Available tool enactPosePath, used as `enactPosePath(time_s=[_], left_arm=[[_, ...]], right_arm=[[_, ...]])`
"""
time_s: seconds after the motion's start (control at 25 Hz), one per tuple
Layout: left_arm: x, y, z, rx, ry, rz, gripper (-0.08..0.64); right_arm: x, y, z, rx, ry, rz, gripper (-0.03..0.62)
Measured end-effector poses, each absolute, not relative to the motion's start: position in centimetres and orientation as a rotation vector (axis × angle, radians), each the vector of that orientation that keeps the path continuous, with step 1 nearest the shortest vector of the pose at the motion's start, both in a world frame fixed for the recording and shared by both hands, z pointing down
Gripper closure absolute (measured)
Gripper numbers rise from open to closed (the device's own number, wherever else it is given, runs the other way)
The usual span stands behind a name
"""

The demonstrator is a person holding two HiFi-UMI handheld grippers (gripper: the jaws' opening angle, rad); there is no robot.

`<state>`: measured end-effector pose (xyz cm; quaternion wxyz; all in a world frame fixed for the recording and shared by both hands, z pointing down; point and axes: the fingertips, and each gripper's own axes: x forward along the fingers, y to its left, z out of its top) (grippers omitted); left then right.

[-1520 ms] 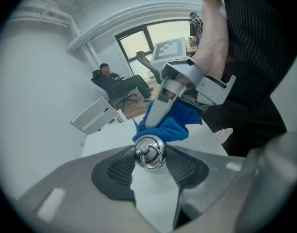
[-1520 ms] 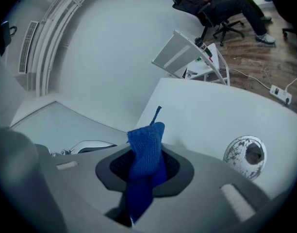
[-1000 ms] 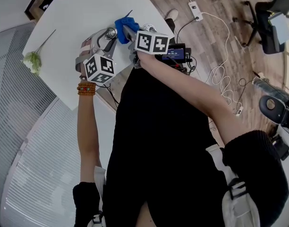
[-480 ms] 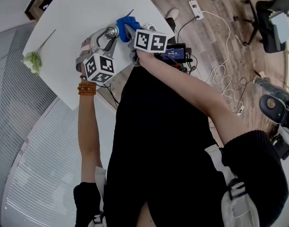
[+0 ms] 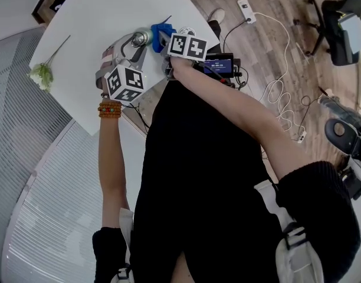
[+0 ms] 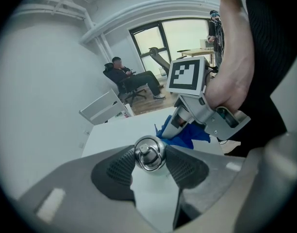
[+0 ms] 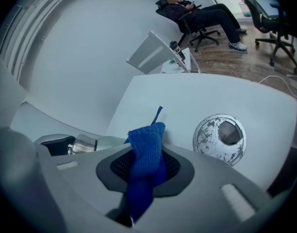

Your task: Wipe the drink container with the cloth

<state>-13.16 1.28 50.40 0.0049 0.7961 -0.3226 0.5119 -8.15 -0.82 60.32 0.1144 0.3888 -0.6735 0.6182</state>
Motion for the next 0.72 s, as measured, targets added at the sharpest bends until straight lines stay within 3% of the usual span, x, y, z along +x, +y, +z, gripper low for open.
enactPosePath(time_s=[0.4,0.52,0.6,0.72], left_arm=[[-13.2,1.6,50.6,2.494,-1.013,1.595,0.353],[-13.3,2.0,48.9,2.516,-0.854,1.372,0.278],[-13.2,1.6,47.0,2.595,-0.739,1.302,0.268],[-14.2,1.6,47.6,2.684,-0.471,1.647,0.268]], right_arm=[[-8.4,0.1,62.3,1.07,-1.923,1.714,0.514],[-8.5,-0.1,61.7,1.02,-1.921,1.771,0.503],[-8.0,-0.8,60.3,0.999,-1.966,1.813,0.503],[-7.5,-1.6,57.8,0.947,-2.072,1.821,0.505]])
